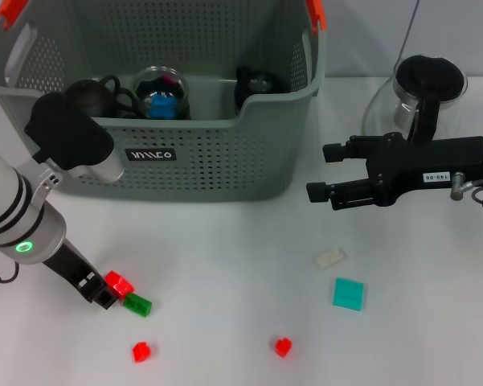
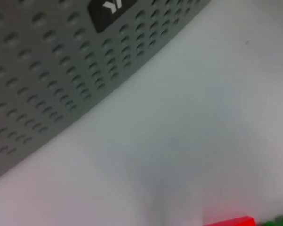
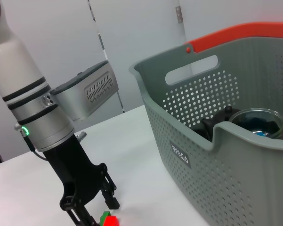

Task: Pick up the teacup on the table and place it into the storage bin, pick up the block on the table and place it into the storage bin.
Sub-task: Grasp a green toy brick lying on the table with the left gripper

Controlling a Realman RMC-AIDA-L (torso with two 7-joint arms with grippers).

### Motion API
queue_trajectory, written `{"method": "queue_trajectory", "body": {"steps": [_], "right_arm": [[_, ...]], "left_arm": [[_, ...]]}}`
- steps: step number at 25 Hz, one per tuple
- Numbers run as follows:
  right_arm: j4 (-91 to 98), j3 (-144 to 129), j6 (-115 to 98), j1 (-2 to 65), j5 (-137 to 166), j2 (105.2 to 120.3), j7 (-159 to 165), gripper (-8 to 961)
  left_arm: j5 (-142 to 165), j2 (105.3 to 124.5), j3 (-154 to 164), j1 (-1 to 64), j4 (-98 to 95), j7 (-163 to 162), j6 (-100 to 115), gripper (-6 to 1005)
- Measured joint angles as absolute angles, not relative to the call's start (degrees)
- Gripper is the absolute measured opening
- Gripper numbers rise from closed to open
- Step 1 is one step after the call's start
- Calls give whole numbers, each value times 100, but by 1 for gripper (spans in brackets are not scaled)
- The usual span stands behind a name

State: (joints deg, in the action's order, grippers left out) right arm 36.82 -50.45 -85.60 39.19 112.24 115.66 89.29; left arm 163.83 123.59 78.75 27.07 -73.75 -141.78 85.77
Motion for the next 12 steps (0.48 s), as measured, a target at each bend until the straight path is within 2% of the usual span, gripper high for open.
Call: {"method": "queue_trajectory", "body": {"steps": [12], "right_arm": [[3683, -5045, -8560, 3923, 11224, 11566, 8929, 911]], "left_arm": [[16383, 12366, 7875, 2707, -7354, -14200, 8568, 620]]}}
